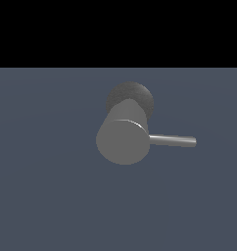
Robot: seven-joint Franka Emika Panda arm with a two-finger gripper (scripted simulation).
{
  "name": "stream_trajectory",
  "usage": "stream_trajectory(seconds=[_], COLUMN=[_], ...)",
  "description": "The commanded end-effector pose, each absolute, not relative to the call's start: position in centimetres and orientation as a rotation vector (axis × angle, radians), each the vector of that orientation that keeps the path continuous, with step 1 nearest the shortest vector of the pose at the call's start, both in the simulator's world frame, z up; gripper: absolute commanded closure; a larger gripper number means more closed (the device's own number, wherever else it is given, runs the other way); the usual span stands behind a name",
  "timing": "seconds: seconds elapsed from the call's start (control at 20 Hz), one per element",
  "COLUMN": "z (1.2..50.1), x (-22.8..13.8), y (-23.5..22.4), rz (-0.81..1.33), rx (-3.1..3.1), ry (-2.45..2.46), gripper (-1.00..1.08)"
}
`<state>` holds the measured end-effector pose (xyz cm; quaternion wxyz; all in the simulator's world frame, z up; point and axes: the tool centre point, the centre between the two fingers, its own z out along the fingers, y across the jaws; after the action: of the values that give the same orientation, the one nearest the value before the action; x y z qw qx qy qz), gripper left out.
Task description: Turn on the faucet by rotating a designated handle.
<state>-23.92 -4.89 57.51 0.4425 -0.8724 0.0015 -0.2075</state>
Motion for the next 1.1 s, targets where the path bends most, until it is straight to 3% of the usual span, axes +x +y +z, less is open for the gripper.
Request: stream_trajectory(seconds=[0.0,1.05], z=[58.4,60.0], x=[-23.7,-21.9], y=[-6.1,-14.7], rz=[-0.558,-0.704], rx=[-2.047,-1.461], ry=[0.015,0.15], gripper=[1.08,1.08])
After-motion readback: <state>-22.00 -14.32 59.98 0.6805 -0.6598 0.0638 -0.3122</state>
